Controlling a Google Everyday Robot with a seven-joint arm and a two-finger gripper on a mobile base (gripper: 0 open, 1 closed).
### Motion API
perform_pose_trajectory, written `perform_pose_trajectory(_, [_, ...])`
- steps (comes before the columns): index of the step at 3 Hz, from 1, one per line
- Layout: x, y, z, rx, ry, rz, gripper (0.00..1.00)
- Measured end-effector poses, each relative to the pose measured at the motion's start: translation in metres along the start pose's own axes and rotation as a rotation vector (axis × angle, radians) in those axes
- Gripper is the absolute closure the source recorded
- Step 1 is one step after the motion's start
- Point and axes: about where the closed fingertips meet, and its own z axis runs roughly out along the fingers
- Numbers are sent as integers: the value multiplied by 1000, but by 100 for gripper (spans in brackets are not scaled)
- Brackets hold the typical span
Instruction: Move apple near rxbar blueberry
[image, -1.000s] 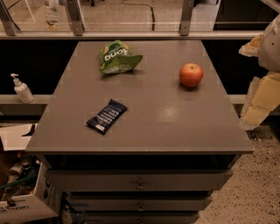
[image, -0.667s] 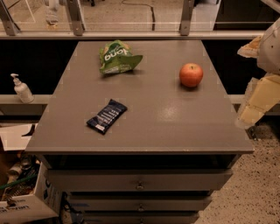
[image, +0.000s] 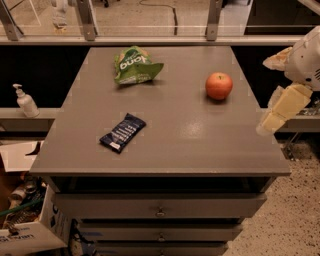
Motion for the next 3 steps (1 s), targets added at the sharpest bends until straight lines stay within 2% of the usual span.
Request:
perform_pose_trajectory(1, [-1,-38,47,-30,-81,20,0])
perform_pose_trajectory(3, [0,-41,49,-16,-104,32,0])
